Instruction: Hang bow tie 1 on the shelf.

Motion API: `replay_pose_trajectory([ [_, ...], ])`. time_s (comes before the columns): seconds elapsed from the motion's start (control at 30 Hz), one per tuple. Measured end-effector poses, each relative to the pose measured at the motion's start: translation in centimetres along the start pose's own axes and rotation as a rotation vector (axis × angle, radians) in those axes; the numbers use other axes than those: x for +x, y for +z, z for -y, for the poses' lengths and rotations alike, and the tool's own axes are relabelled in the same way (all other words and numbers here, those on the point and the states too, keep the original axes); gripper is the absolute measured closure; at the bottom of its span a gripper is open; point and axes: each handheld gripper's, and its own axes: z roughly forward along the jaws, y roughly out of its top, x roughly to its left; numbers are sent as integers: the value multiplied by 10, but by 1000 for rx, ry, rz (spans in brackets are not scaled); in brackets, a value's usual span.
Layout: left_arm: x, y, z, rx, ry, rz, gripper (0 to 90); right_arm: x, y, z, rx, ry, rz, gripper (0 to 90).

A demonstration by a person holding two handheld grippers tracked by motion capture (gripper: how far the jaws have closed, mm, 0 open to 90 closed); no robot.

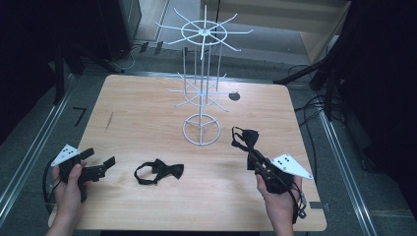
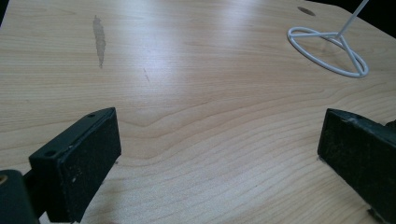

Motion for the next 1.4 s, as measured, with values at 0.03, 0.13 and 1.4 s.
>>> replay_pose_trajectory([
  [0.03,0,0,0,0,1,0,0,0,0,-1,-2,1,1,803],
  [0.13,0,0,0,0,0,0,0,-1,-1,-2,-9,2,2,803],
  [1.4,1,0,0,-1,-5,3,0,14,0,-31,-108,-3,-10,800],
])
